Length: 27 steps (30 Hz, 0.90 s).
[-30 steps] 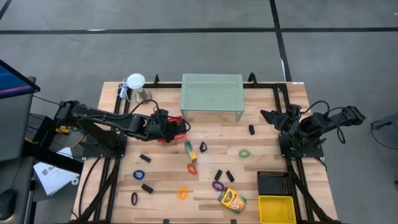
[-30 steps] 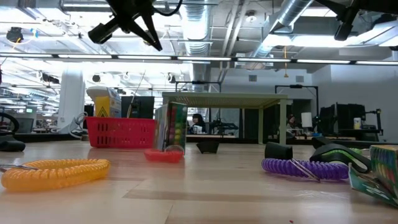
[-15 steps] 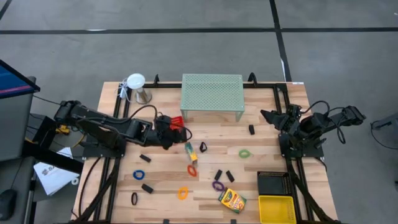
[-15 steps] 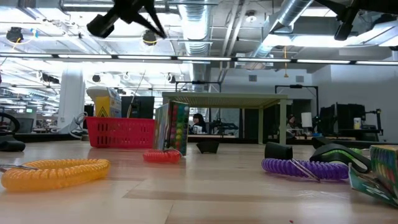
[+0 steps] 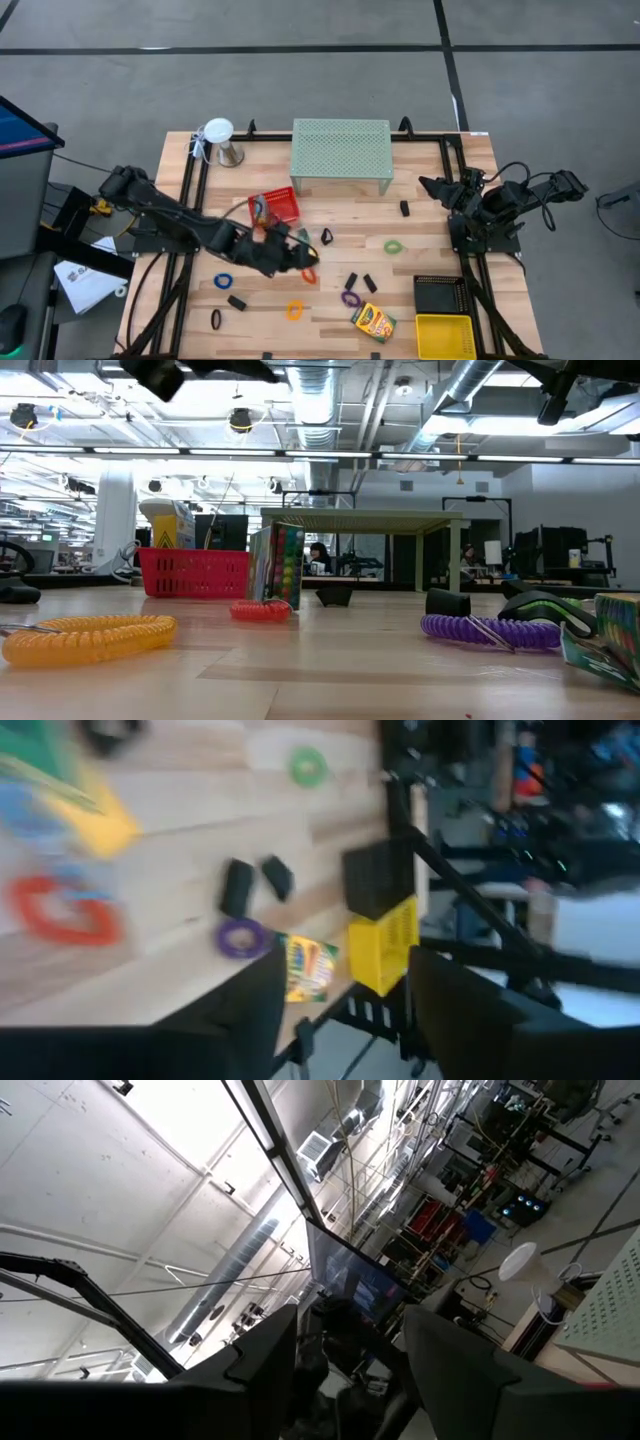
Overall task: Pick & Place Office Desk Supplies
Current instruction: Put the yellow crayon box into the red bin
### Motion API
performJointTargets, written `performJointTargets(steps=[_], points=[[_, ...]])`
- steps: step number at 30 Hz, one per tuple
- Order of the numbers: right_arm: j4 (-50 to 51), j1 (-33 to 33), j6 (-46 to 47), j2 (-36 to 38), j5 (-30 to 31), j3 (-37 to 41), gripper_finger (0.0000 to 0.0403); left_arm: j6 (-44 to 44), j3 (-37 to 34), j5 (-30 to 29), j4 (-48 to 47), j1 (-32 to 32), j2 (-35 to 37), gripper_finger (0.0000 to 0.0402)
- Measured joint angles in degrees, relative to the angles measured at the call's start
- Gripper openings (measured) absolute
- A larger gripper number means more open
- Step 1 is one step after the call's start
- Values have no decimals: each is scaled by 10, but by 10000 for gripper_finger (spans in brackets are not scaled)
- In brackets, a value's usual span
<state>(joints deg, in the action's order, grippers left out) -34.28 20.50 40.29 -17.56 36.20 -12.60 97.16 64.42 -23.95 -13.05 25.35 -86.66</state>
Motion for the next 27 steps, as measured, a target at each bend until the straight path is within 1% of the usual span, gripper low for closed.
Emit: performJointTargets(steps=[2, 4, 6, 8, 12, 14, 17, 23, 27], points=[[0, 0, 0, 0, -1, 0, 182, -58, 0, 1, 66, 1, -18, 231], [0, 0, 1, 0, -2, 0, 182, -107, 0, 2, 133, -5, -28, 245], [0, 0, 1, 0, -2, 0, 182, -132, 0, 2, 158, -13, -31, 249], [-2, 0, 2, 0, -2, 0, 182, -144, 0, 11, 158, -21, -31, 246], [-6, 0, 2, 0, -2, 0, 182, -147, 0, 48, 96, -21, -26, 228], [-6, 1, 2, 0, -3, 0, 182, -136, 0, 58, 50, -12, -27, 219], [-6, 2, 2, 0, -4, 0, 182, -87, 0, 58, 5, 2, -31, 212], [-6, 2, 2, 0, -4, 0, 182, 47, 0, 24, -109, 23, -41, 218], [-5, 2, 2, 0, -4, 0, 182, 71, 0, 17, -110, 24, -71, 219]])
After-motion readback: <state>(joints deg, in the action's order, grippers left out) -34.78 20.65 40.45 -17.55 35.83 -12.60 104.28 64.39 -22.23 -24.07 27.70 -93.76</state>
